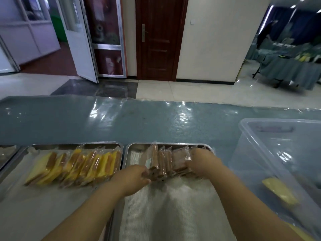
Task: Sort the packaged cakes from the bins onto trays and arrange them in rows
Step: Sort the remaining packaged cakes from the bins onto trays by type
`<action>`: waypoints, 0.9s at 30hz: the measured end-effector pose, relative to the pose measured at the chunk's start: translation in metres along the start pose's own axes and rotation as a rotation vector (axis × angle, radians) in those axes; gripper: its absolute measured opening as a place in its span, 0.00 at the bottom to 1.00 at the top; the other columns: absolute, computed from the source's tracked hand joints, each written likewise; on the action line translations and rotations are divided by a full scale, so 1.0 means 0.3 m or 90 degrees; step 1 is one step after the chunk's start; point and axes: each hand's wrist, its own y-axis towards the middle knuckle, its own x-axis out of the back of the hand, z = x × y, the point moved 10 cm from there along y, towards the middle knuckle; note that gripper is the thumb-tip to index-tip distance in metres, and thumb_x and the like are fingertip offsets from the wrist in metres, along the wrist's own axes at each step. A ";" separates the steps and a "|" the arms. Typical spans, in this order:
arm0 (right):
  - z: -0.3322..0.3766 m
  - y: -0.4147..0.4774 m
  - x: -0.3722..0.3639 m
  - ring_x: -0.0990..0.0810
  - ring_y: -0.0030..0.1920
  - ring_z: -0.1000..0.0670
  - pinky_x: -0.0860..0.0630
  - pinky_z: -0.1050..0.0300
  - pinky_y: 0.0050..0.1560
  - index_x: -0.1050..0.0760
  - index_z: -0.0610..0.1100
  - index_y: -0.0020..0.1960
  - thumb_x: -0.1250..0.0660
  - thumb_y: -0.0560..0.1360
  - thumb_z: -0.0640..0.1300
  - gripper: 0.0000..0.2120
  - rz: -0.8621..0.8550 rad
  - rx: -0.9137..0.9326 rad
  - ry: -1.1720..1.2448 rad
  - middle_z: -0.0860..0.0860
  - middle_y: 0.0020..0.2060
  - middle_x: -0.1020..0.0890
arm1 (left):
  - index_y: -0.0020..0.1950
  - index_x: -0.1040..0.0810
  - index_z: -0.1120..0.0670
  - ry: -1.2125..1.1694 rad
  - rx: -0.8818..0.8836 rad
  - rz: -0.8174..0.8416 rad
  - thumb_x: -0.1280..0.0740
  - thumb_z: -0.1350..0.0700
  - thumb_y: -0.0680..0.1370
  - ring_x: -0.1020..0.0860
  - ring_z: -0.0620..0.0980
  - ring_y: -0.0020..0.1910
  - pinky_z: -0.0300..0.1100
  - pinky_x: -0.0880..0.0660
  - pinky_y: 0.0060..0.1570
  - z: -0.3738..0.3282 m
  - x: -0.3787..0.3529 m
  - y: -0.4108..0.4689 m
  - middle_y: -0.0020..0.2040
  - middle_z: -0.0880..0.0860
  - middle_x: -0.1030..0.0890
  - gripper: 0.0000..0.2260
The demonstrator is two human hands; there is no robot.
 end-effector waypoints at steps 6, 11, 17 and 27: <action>0.064 -0.294 0.121 0.23 0.52 0.49 0.26 0.58 0.49 0.26 0.46 0.63 0.34 0.74 0.52 0.20 0.037 0.100 -0.015 0.49 0.55 0.21 | 0.56 0.25 0.45 0.114 -0.071 -0.032 0.37 0.42 0.77 0.24 0.44 0.50 0.44 0.25 0.51 -0.173 0.098 -0.190 0.53 0.45 0.22 0.12; 0.013 -0.503 0.219 0.26 0.56 0.51 0.30 0.59 0.53 0.32 0.51 0.69 0.31 0.71 0.59 0.30 -0.005 0.115 -0.019 0.52 0.60 0.25 | 0.54 0.25 0.45 0.158 -0.149 -0.112 0.37 0.42 0.77 0.25 0.46 0.49 0.42 0.30 0.40 -0.374 0.189 -0.345 0.52 0.45 0.23 0.11; -0.151 -0.713 0.332 0.24 0.58 0.50 0.30 0.56 0.57 0.36 0.54 0.70 0.34 0.73 0.63 0.30 -0.048 0.067 -0.061 0.53 0.65 0.27 | 0.55 0.24 0.42 0.097 -0.243 -0.179 0.36 0.39 0.76 0.25 0.41 0.48 0.41 0.25 0.48 -0.592 0.227 -0.501 0.48 0.39 0.23 0.12; -0.533 -0.748 0.416 0.24 0.57 0.50 0.31 0.57 0.54 0.36 0.55 0.70 0.34 0.73 0.62 0.29 -0.042 0.018 -0.060 0.53 0.62 0.24 | 0.53 0.24 0.41 0.087 -0.282 -0.207 0.37 0.38 0.75 0.23 0.38 0.44 0.40 0.23 0.45 -0.910 0.192 -0.559 0.45 0.38 0.22 0.11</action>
